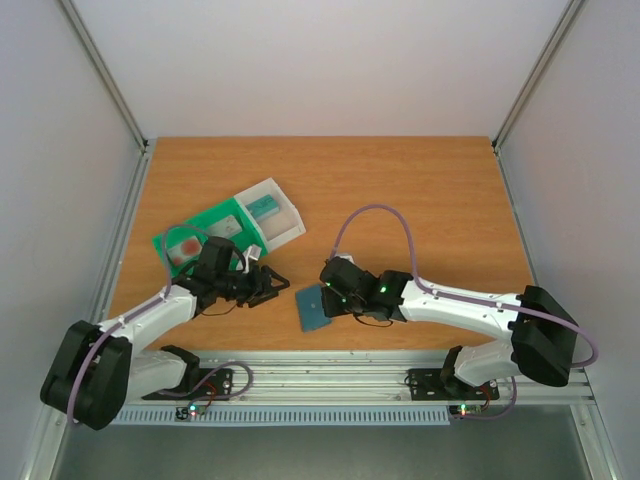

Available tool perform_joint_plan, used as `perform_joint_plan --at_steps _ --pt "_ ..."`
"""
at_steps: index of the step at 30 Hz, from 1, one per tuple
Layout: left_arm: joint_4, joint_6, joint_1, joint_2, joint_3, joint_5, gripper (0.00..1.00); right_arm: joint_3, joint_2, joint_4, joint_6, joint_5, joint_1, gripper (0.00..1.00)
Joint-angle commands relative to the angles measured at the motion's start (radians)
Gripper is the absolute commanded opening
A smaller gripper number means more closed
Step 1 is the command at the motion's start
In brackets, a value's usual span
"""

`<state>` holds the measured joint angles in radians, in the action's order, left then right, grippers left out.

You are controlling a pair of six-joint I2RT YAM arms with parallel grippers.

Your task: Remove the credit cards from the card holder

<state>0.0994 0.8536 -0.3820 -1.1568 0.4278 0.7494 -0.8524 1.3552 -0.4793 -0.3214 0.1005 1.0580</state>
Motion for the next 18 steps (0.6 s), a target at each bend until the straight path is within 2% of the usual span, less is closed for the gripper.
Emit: perform_joint_plan --at_steps 1,8,18 --pt "0.078 -0.072 -0.005 0.01 0.054 -0.05 0.58 0.026 -0.003 0.0 -0.023 0.022 -0.016 0.01" --pt "0.099 -0.097 -0.005 0.074 0.039 -0.047 0.67 0.018 -0.049 -0.008 -0.02 0.0 -0.018 0.01" --pt "0.067 -0.08 -0.005 0.137 -0.023 -0.01 0.71 0.021 -0.084 0.14 -0.035 -0.196 -0.018 0.01"
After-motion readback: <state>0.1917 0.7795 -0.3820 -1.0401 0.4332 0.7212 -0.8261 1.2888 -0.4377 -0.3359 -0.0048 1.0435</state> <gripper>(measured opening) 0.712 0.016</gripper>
